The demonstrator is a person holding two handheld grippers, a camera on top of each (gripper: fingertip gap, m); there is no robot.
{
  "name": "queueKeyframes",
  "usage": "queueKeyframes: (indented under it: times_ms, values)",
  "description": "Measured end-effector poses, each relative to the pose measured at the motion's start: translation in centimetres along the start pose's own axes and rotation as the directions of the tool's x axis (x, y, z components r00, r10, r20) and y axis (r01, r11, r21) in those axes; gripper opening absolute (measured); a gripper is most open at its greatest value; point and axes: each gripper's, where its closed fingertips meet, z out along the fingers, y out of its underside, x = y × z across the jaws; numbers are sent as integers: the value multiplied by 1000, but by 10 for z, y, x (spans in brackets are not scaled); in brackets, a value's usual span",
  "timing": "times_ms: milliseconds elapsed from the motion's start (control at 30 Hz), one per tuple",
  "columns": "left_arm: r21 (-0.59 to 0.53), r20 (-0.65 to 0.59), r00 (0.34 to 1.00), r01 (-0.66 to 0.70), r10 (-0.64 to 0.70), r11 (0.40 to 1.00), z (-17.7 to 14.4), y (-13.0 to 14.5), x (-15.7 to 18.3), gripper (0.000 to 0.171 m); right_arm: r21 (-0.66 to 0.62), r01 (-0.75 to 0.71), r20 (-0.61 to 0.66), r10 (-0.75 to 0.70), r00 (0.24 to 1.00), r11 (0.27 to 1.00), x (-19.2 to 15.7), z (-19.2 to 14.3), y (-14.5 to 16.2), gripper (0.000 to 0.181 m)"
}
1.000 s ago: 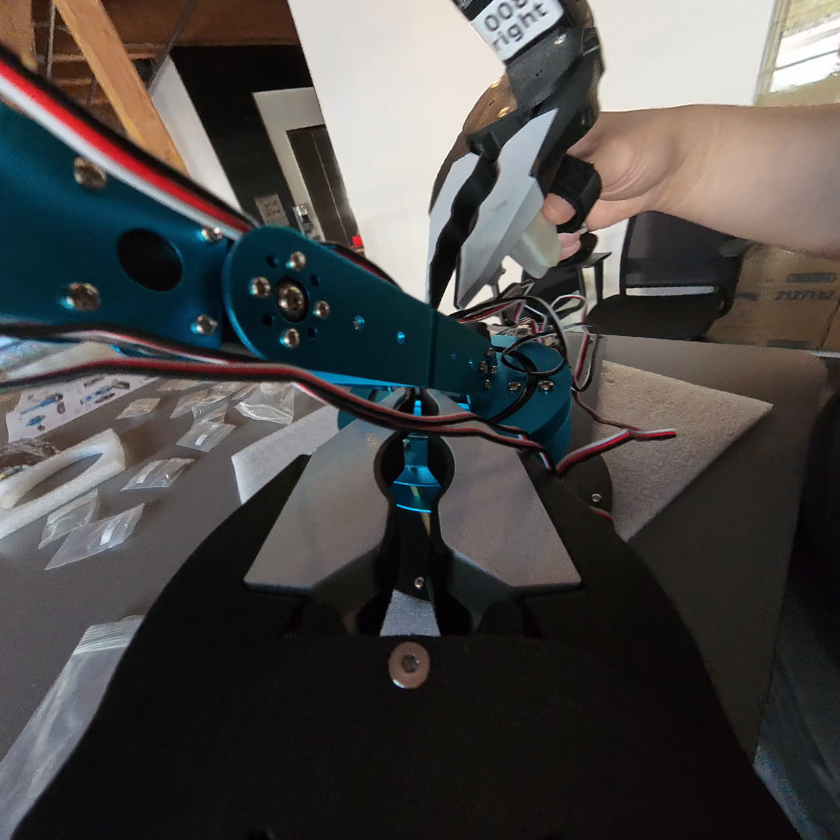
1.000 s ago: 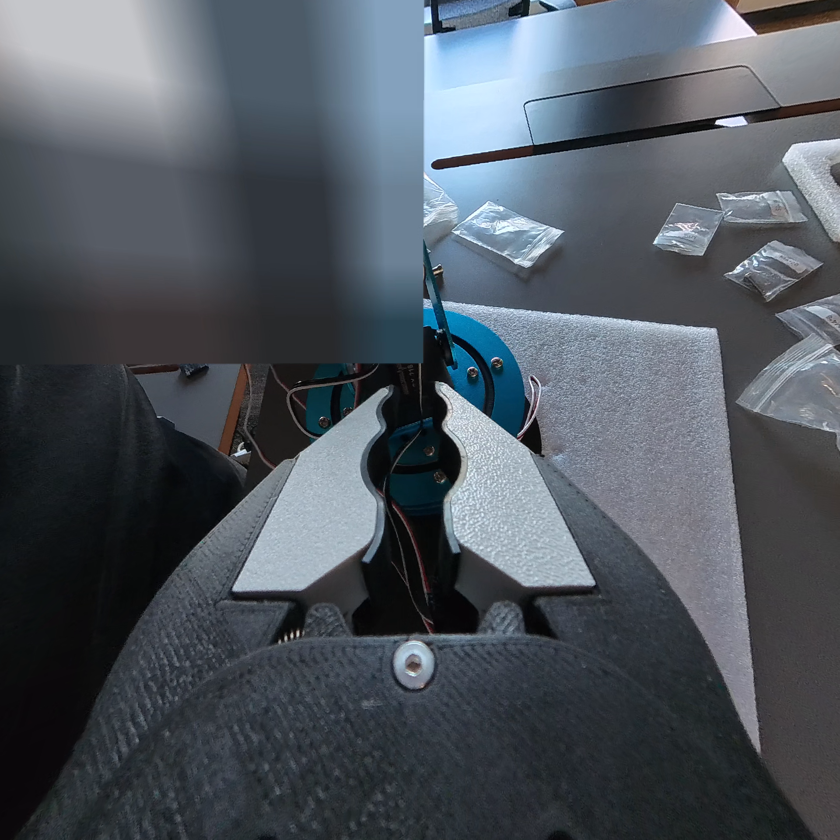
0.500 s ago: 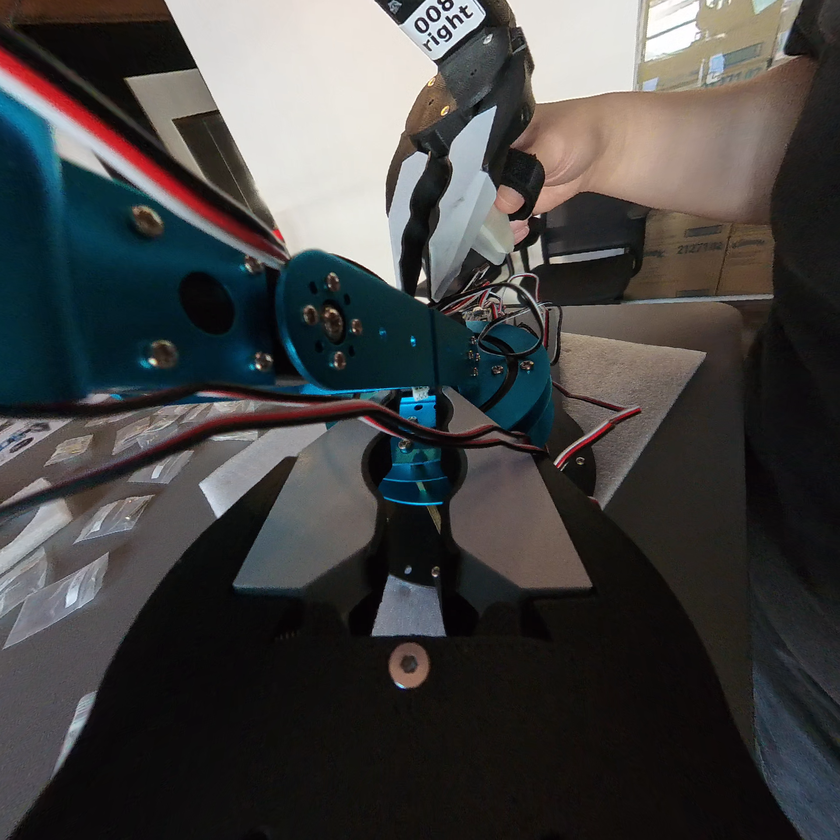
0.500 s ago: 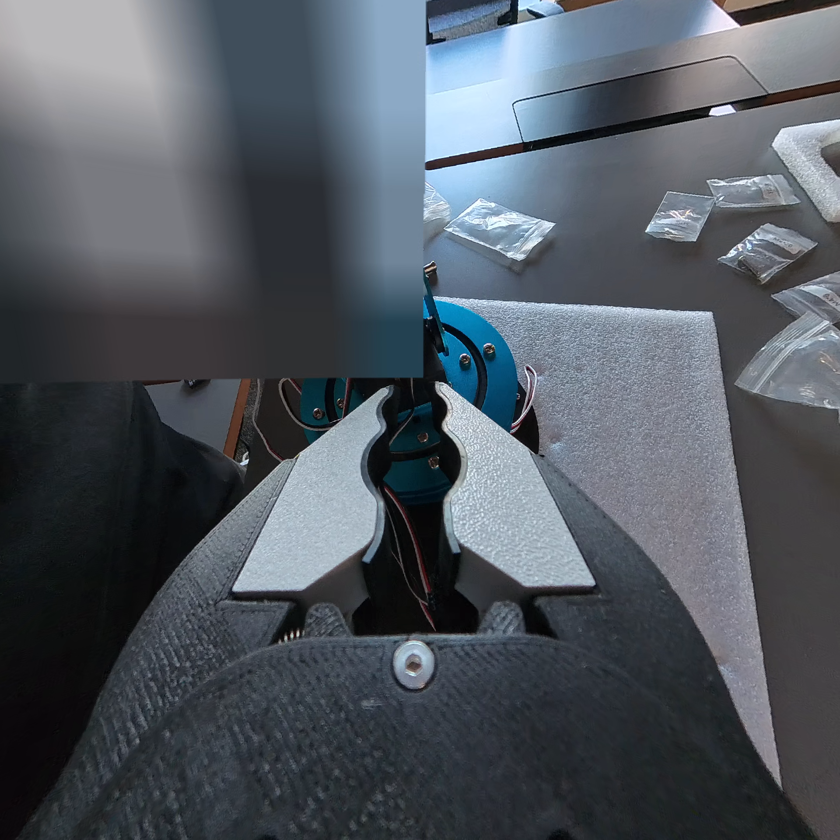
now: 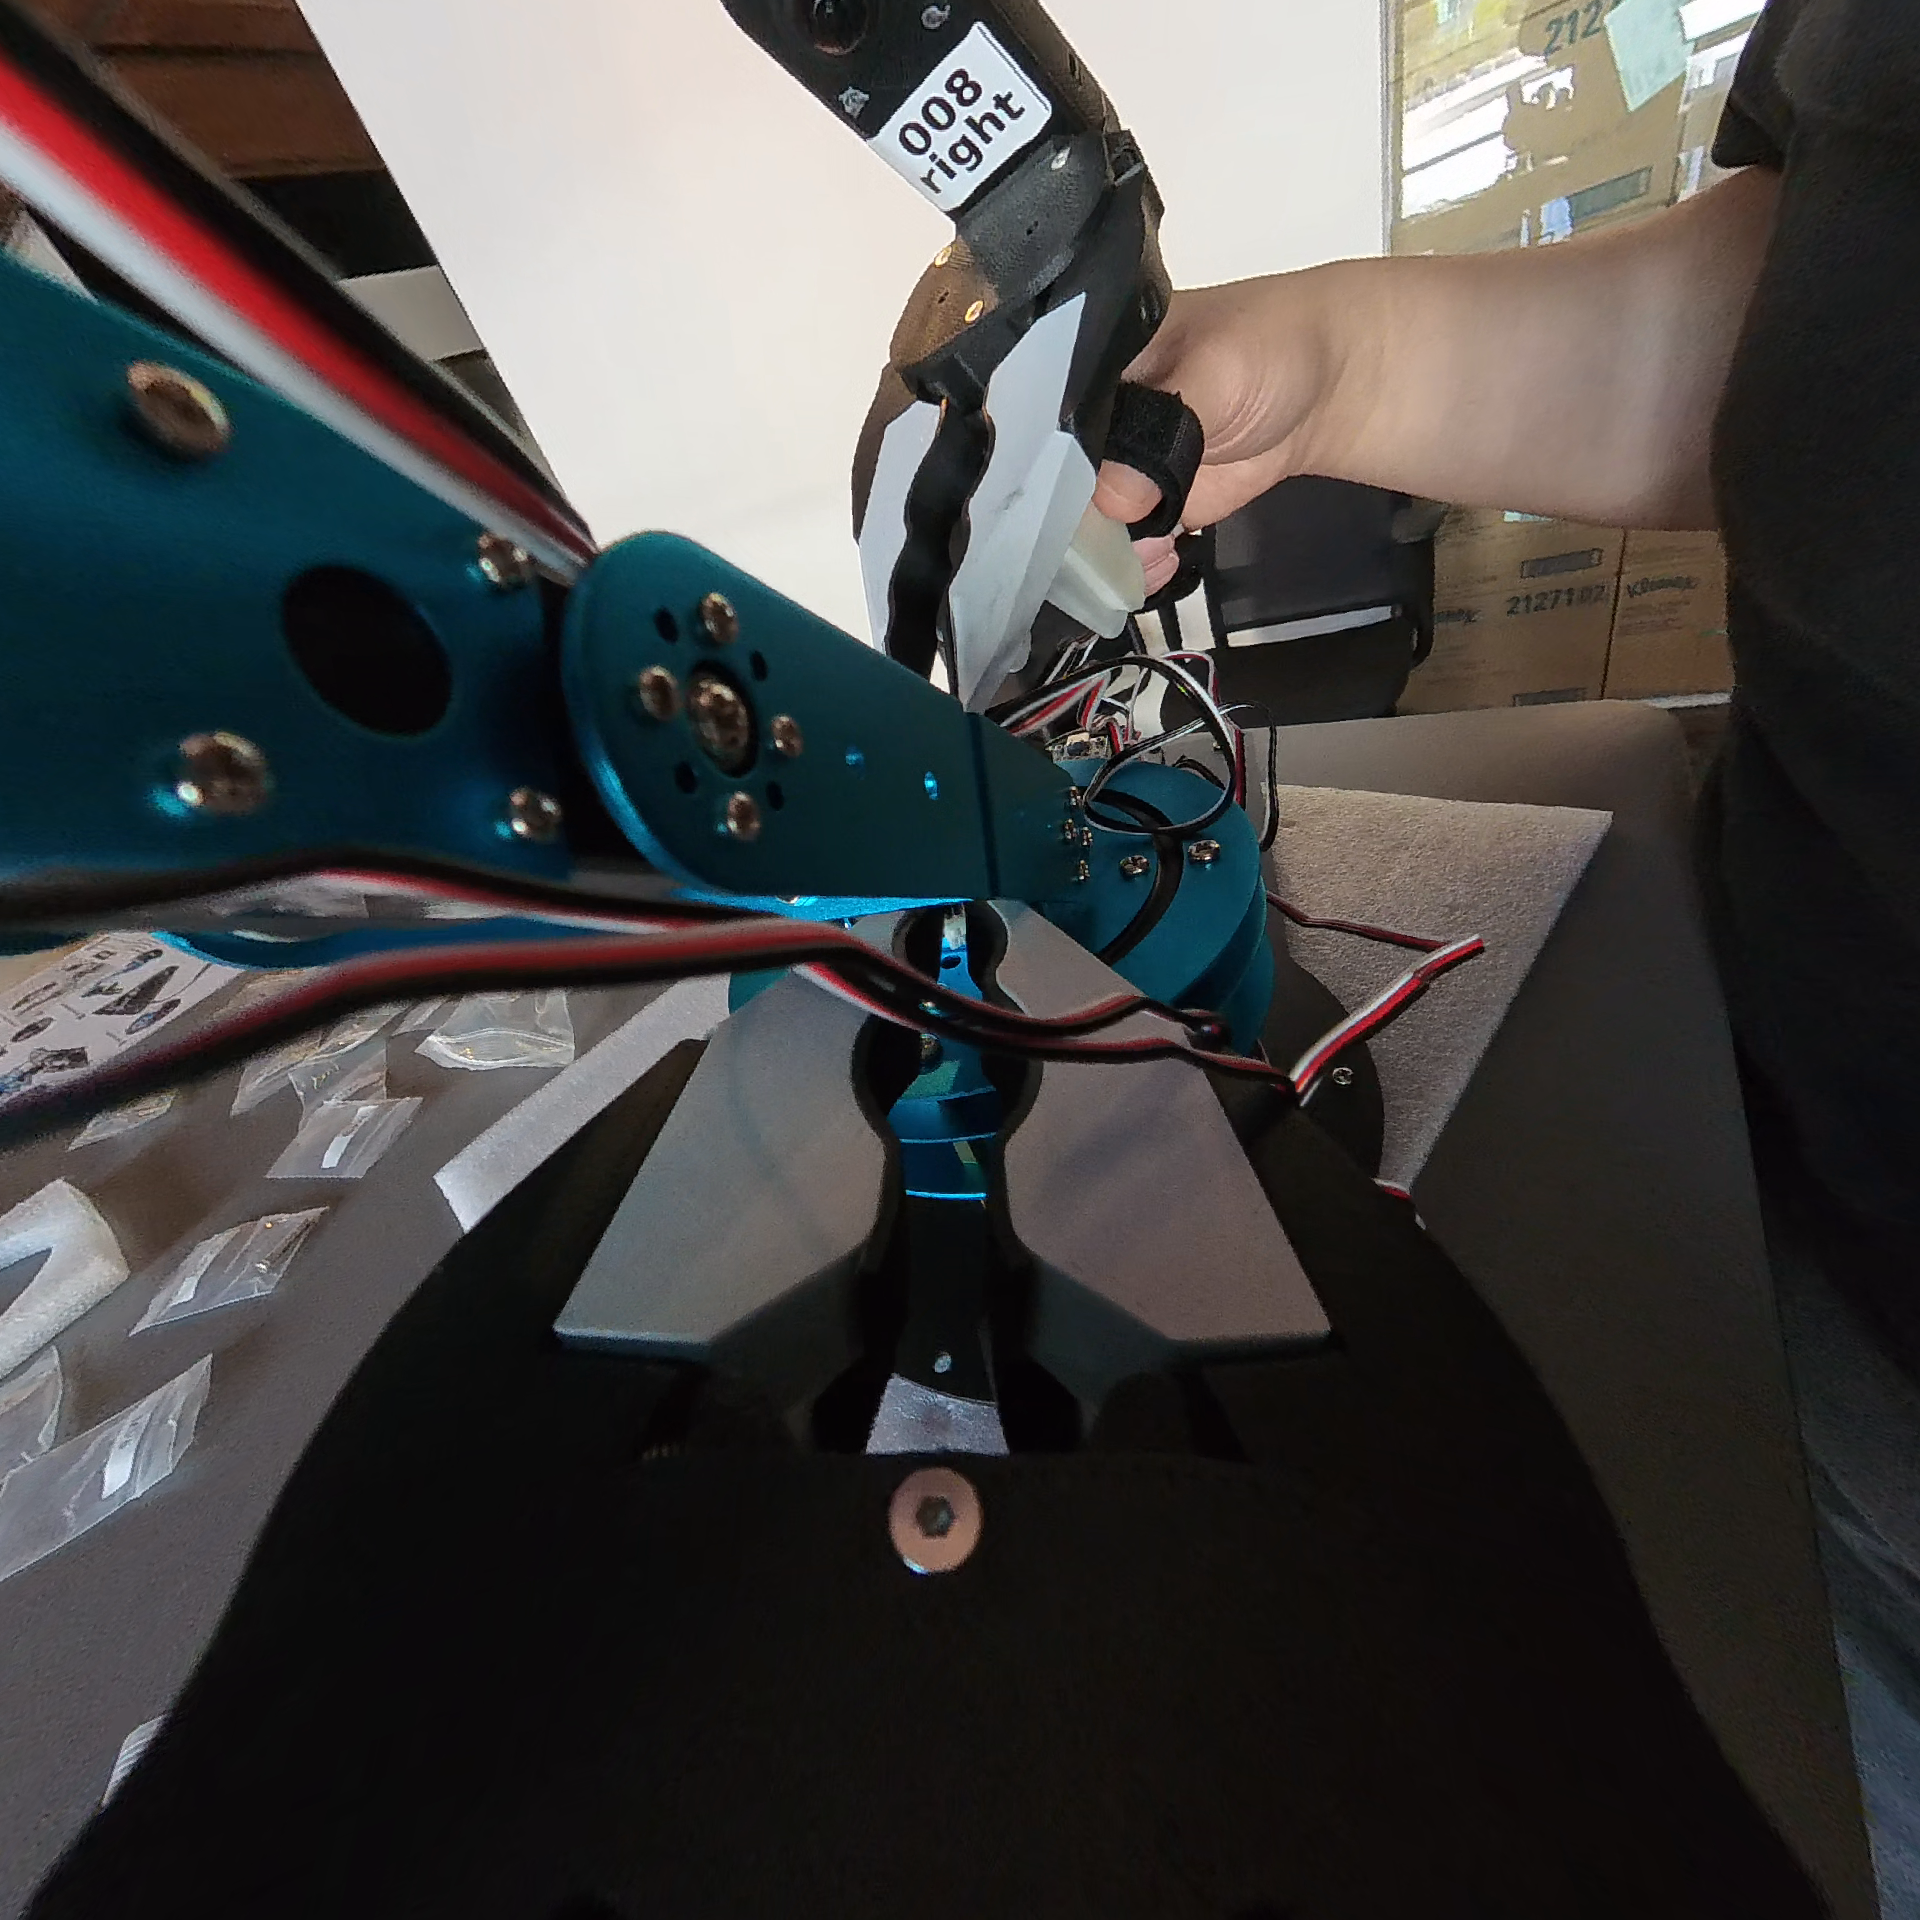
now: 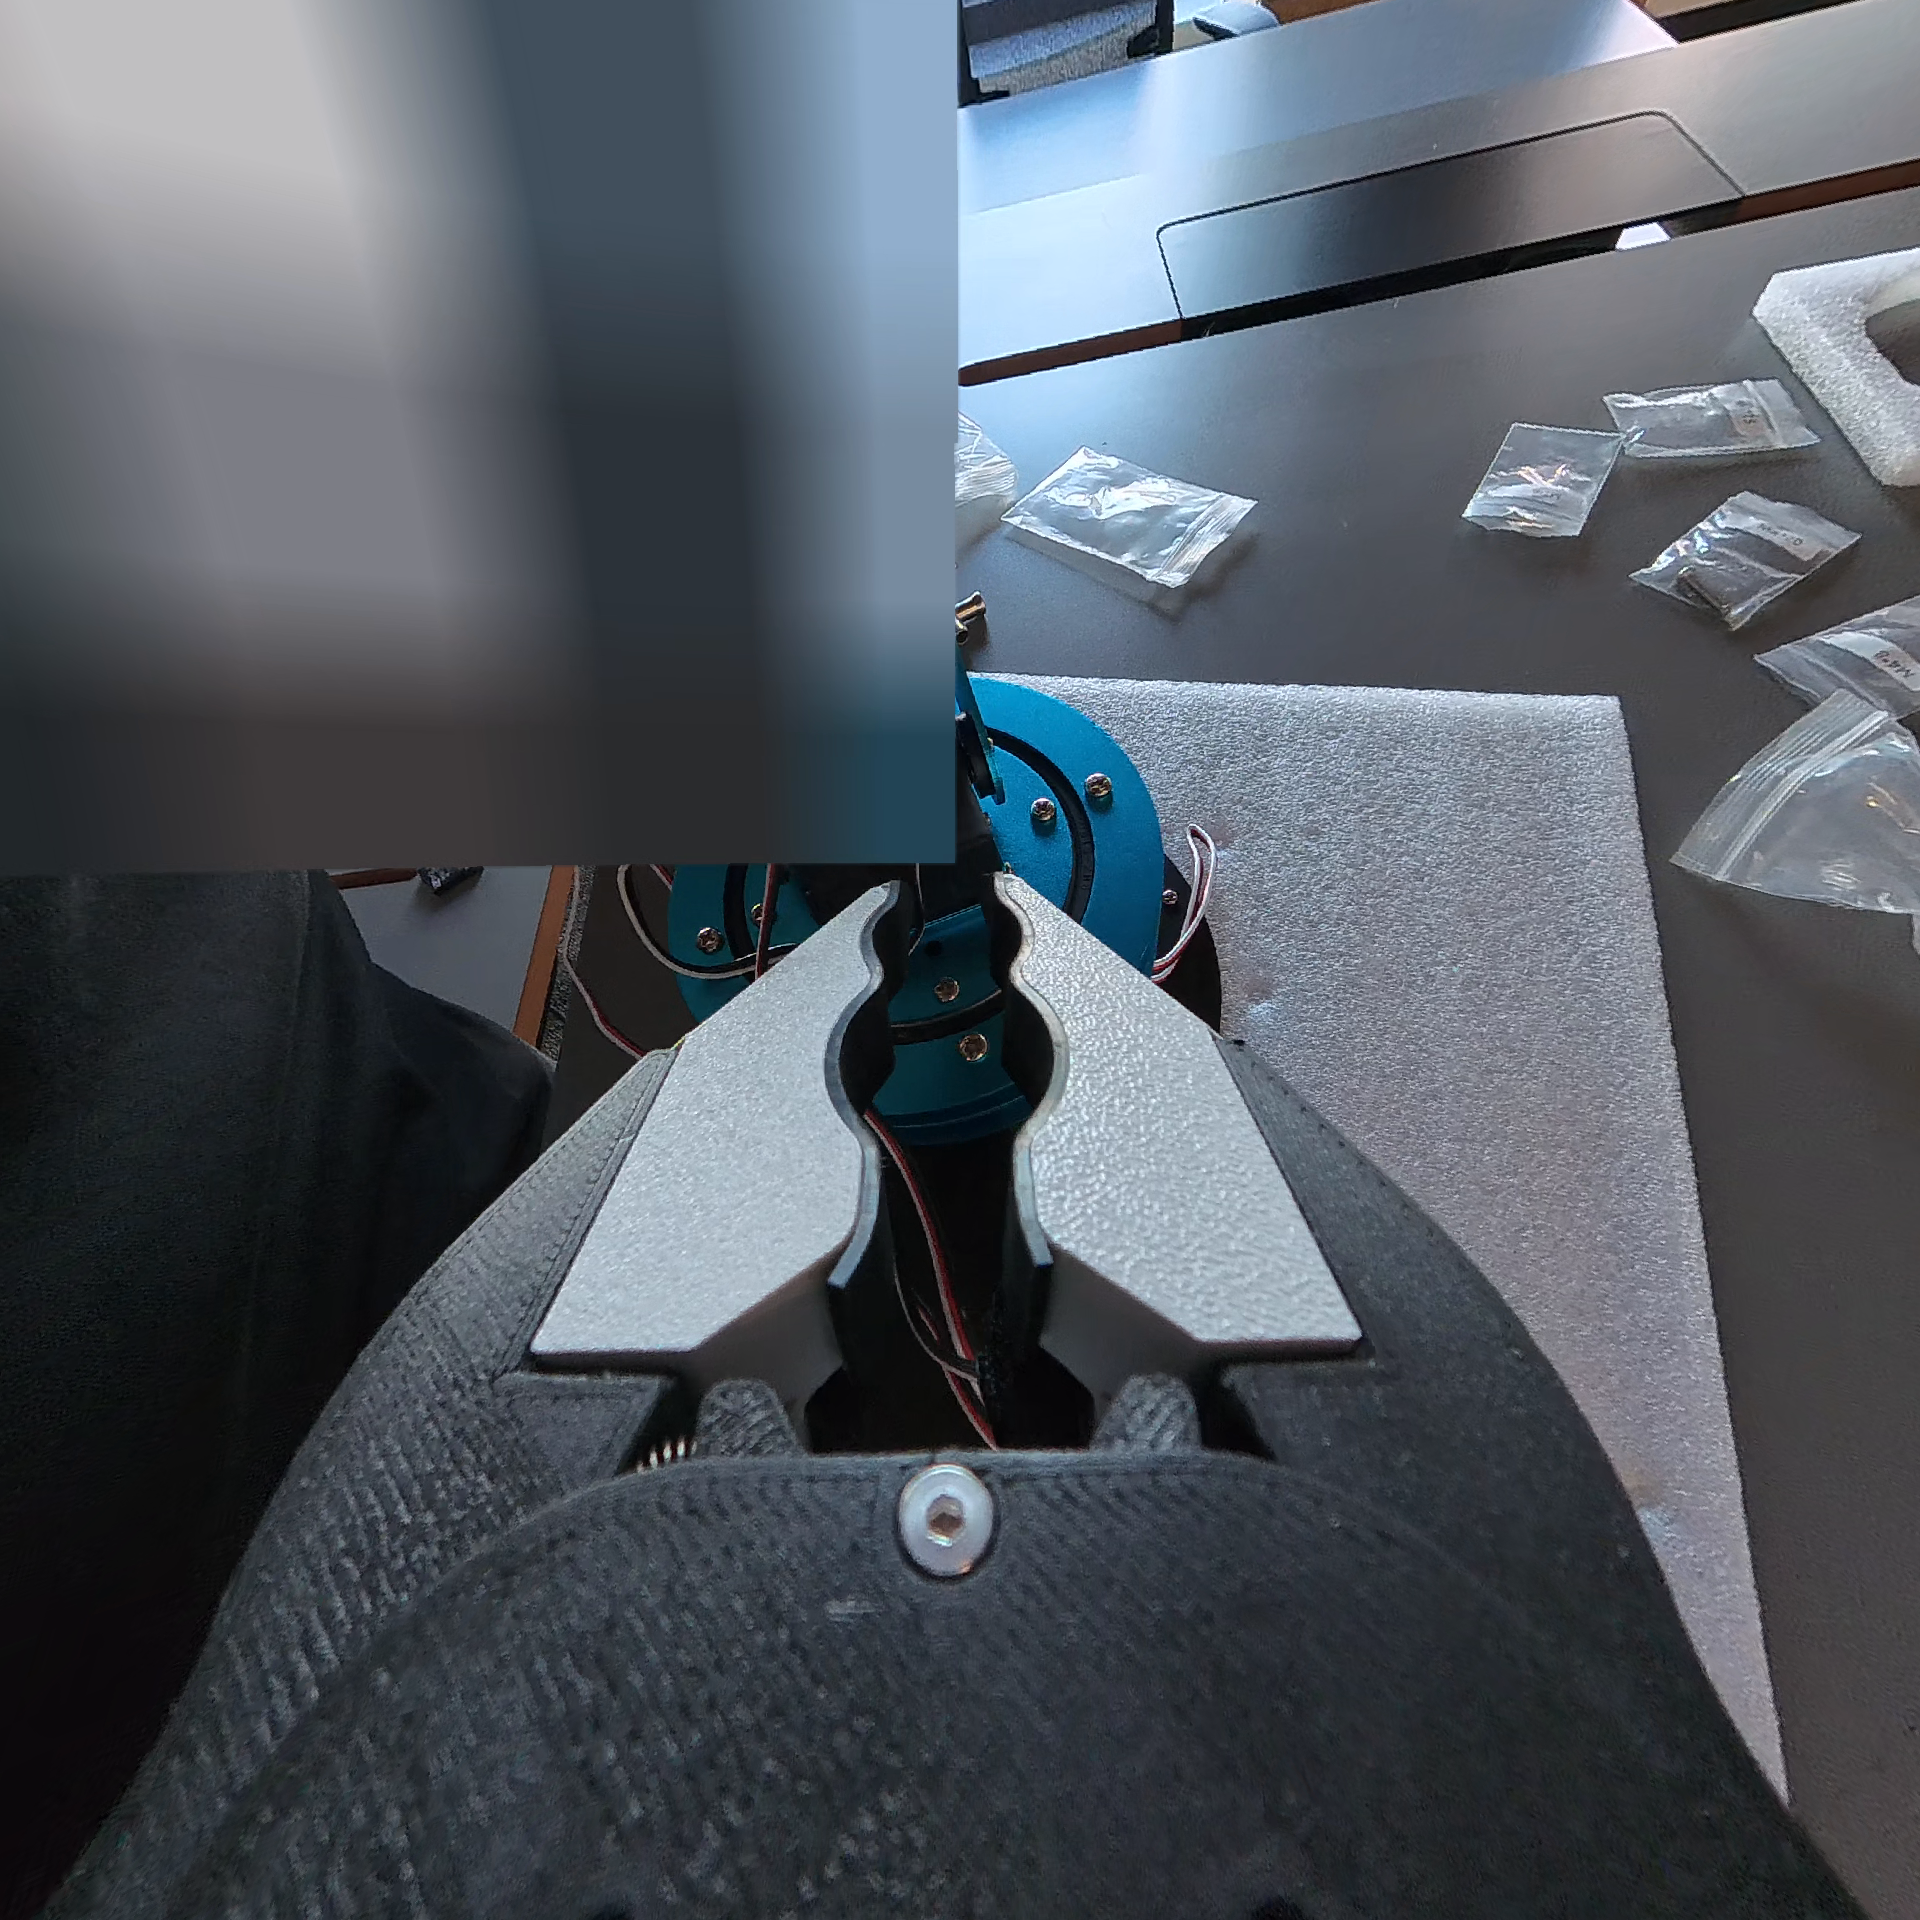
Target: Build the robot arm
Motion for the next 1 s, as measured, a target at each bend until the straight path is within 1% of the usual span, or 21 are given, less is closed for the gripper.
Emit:
queueKeyframes:
  times_ms: [167,300,400,500,567,633,700,767,833,900,1000]
  values:
    - [-24,45,999,0,1,1000,-4,1,-3,0,-2,6,-1,-6,1000,1000,1,-1,-1,11]
    - [-2,157,987,28,-28,1000,-6,-2,-12,0,0,6,1,-6,1000,1000,2,-1,-1,11]
    - [25,247,963,105,-108,994,-6,-2,-18,0,-3,10,4,-10,1000,1000,2,0,-1,12]
    - [38,297,935,190,-192,981,-5,0,-23,0,0,10,7,-10,1000,1000,2,1,-1,12]
    - [74,355,895,263,-272,962,-8,0,-30,0,2,9,8,-9,1000,1000,2,1,-1,12]
    - [103,379,851,351,-363,931,-8,2,-33,0,4,6,10,-6,1000,1000,2,1,-1,12]
    - [126,378,805,445,-457,887,-7,4,-32,0,4,7,9,-7,1000,1000,2,1,-1,12]
    - [157,362,737,556,-571,816,-6,7,-30,0,2,12,7,-12,1000,1000,1,1,0,12]
    - [197,356,662,637,-659,746,-8,11,-31,0,-1,17,5,-17,1000,1000,1,0,0,12]
    - [231,347,605,686,-717,690,-9,13,-31,0,3,16,6,-16,1000,1000,1,-1,0,12]
    - [264,349,549,720,-759,642,-10,15,-31,0,4,15,11,-15,1000,1000,1,-1,0,12]
